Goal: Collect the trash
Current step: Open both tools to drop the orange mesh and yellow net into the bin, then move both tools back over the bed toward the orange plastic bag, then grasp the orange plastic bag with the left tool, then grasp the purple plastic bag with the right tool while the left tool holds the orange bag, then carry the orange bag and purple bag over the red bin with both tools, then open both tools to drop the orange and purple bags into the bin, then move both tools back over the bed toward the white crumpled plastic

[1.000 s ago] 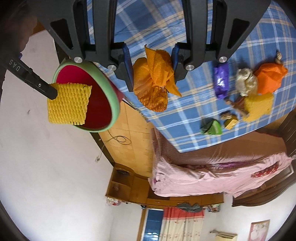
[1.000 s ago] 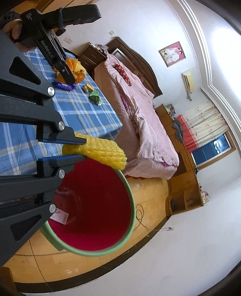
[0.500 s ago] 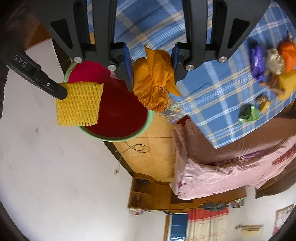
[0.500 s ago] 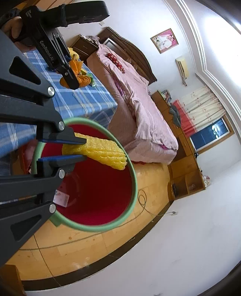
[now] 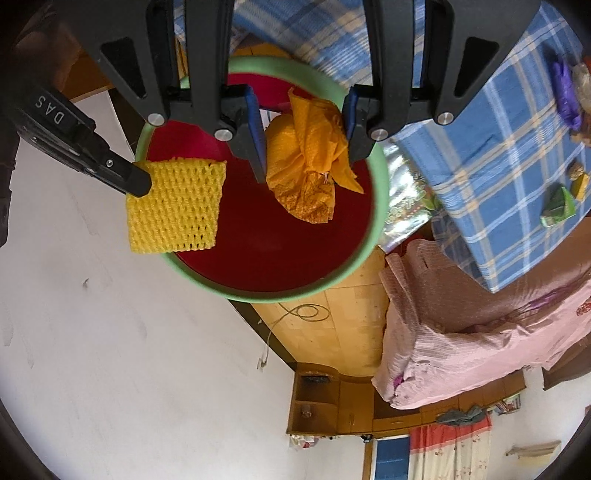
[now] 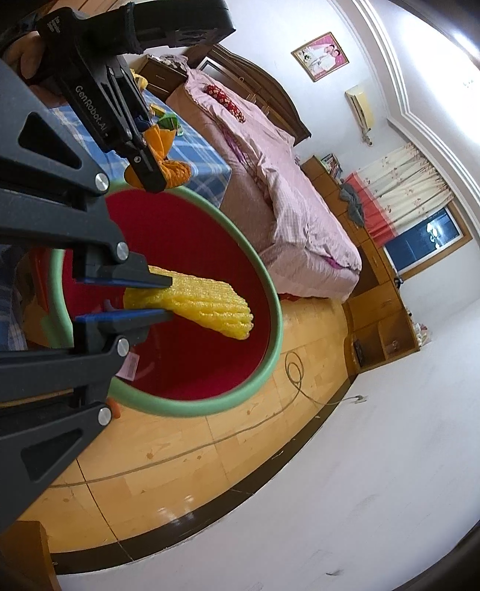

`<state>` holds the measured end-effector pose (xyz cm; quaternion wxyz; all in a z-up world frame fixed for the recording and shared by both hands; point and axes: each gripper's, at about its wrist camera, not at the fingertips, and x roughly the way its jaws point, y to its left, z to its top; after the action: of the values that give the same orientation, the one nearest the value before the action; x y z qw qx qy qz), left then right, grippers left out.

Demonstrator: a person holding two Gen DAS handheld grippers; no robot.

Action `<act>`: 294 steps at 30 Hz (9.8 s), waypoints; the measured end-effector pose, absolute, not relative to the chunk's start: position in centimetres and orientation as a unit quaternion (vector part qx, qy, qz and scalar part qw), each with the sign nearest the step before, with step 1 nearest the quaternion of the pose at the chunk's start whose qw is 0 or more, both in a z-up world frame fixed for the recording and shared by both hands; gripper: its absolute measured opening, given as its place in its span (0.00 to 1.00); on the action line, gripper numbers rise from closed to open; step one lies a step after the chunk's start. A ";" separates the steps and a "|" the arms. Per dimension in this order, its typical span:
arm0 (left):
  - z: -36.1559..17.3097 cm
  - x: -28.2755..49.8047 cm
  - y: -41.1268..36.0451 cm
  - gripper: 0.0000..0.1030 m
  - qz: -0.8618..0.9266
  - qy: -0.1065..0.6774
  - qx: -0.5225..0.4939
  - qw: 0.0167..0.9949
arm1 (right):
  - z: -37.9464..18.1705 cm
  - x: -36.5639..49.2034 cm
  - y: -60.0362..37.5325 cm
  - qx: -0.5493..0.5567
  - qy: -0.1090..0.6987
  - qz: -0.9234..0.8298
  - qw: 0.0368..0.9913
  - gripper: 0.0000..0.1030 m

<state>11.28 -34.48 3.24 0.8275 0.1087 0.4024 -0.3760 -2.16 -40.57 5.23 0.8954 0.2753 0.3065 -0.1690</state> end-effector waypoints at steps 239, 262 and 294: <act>4.9 12.8 -31.1 0.11 -0.385 0.397 0.049 0.832 | 6.6 0.6 -40.9 0.212 0.321 -0.186 0.904 0.11; 4.2 13.4 -32.0 0.31 -0.390 0.419 0.053 0.818 | 5.6 1.9 -42.5 0.228 0.327 -0.185 0.898 0.40; 6.6 13.8 -17.7 0.68 -0.255 0.391 0.000 0.884 | 8.6 1.9 -34.9 0.213 0.317 -0.127 0.916 0.68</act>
<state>13.79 -17.66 6.64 0.8843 -0.0002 0.3910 -0.2552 1.89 -34.87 8.65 0.9156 0.2128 0.3166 -0.1272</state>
